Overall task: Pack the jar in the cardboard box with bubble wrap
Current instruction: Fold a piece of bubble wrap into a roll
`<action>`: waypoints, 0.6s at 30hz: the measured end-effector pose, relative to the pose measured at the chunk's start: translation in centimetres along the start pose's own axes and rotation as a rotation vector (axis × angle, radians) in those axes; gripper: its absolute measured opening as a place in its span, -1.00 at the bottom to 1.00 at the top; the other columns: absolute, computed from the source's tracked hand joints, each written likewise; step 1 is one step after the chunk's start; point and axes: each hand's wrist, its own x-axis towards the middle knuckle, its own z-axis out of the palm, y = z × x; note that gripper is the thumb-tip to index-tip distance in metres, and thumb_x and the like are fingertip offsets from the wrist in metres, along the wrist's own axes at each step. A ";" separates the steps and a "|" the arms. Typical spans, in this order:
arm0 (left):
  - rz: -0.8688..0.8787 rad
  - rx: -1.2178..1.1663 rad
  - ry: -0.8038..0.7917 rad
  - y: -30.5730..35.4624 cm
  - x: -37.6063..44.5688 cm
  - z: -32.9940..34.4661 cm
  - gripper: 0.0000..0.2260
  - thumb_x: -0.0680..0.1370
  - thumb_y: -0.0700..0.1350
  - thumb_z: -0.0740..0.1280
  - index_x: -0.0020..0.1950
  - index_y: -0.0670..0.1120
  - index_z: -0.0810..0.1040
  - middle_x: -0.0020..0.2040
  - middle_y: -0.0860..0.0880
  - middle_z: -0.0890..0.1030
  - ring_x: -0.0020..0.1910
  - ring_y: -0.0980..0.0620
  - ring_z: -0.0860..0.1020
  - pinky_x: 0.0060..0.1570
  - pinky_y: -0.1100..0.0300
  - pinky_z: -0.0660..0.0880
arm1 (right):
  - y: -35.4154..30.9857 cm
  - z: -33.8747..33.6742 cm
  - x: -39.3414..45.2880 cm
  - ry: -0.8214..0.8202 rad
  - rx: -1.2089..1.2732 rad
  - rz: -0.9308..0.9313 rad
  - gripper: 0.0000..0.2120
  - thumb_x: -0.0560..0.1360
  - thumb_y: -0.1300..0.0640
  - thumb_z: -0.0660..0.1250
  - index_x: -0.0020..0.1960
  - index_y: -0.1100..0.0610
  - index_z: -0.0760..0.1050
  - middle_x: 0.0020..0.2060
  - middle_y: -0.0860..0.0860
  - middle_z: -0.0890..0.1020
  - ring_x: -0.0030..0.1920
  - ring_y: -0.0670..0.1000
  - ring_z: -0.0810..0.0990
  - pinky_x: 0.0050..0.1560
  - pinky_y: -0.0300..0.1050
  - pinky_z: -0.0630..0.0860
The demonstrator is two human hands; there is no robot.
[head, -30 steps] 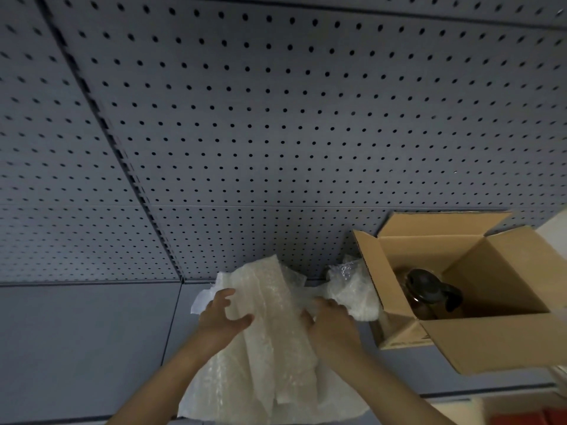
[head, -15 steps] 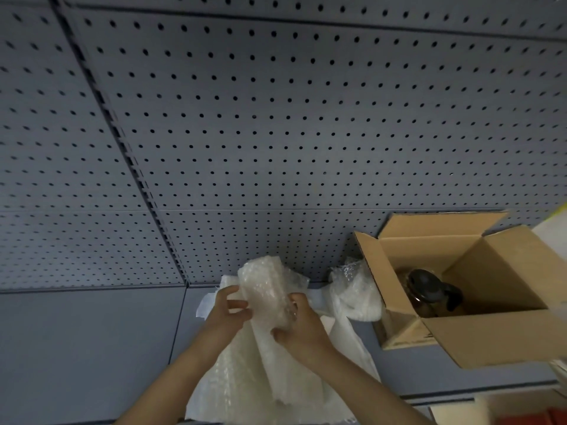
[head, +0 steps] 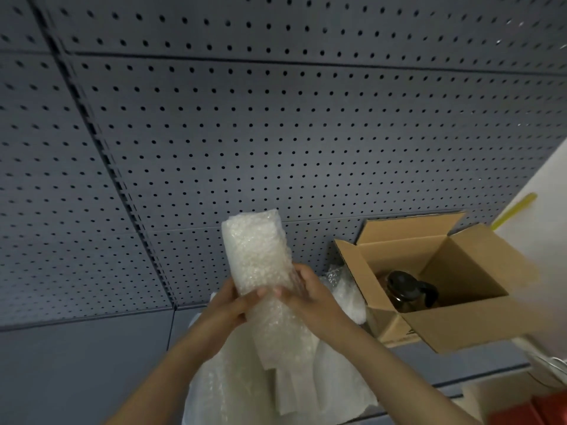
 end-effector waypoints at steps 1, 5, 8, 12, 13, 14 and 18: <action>0.017 -0.008 0.001 0.3 0.0 0.2 -0.59 0.47 -0.01 0.45 0.29 0.10 0.44 0.17 0.06 0.66 0.13 0.03 0.64 0.01 0.12 0.61 | -0.3 -0.1 -0.2 0.020 -0.011 -0.015 -0.82 0.50 -0.02 0.36 0.05 -0.18 0.41 0.03 -0.16 0.59 0.05 -0.15 0.60 0.01 -0.24 0.55; 0.039 -0.057 -0.025 1.2 0.3 0.9 -0.26 0.23 0.12 0.59 0.35 0.00 0.43 0.21 -0.03 0.64 0.16 -0.05 0.63 -0.02 0.11 0.61 | -1.5 -0.9 -1.2 0.048 -0.049 -0.084 -0.74 0.55 -0.05 0.29 0.10 0.12 0.45 0.07 0.23 0.54 0.10 0.22 0.54 0.05 0.08 0.53; 0.077 -0.053 -0.059 2.0 0.9 1.8 -0.12 0.11 0.17 0.63 0.35 -0.04 0.44 0.21 -0.07 0.64 0.17 -0.09 0.62 0.01 0.08 0.61 | -2.5 -2.2 -2.2 0.034 0.028 -0.097 -0.78 0.58 -0.05 0.24 0.06 0.09 0.50 -0.02 0.19 0.60 0.01 0.12 0.62 0.05 0.10 0.54; 0.101 -0.075 -0.143 2.7 1.8 3.7 -0.17 0.16 0.12 0.63 0.35 -0.11 0.46 0.21 -0.14 0.63 0.19 -0.15 0.61 0.04 0.06 0.61 | -3.4 -4.5 -2.8 0.044 0.039 -0.127 -0.83 0.57 -0.04 0.25 -0.18 -0.07 0.50 -0.27 -0.10 0.53 -0.21 -0.13 0.51 -0.15 -0.16 0.44; 0.107 -0.087 -0.157 2.9 2.0 4.3 -0.19 0.18 0.10 0.63 0.35 -0.12 0.46 0.21 -0.16 0.63 0.19 -0.16 0.60 0.06 0.05 0.60 | -3.5 -5.1 -2.9 0.049 0.030 -0.142 -0.81 0.58 -0.02 0.24 -0.20 -0.10 0.49 -0.25 -0.12 0.53 -0.20 -0.14 0.51 -0.12 -0.18 0.43; 0.114 -0.098 -0.168 3.2 2.1 5.1 -0.22 0.20 0.08 0.63 0.34 -0.13 0.47 0.20 -0.17 0.63 0.18 -0.17 0.60 0.05 0.05 0.61 | -3.6 -5.7 -3.0 0.067 0.008 -0.165 -0.81 0.58 -0.01 0.24 -0.20 -0.11 0.49 -0.18 -0.10 0.52 -0.13 -0.12 0.51 -0.04 -0.18 0.43; 0.137 -0.121 -0.201 4.1 3.0 8.3 -0.57 0.39 -0.15 0.45 0.25 -0.15 0.52 0.09 -0.14 0.68 0.08 -0.10 0.66 -0.10 0.14 0.62 | -3.3 -8.7 -2.7 0.207 -0.072 -0.273 -0.92 0.48 -0.10 0.31 -0.16 -0.15 0.55 0.03 -0.30 0.43 0.20 -0.26 0.33 0.22 -0.26 0.28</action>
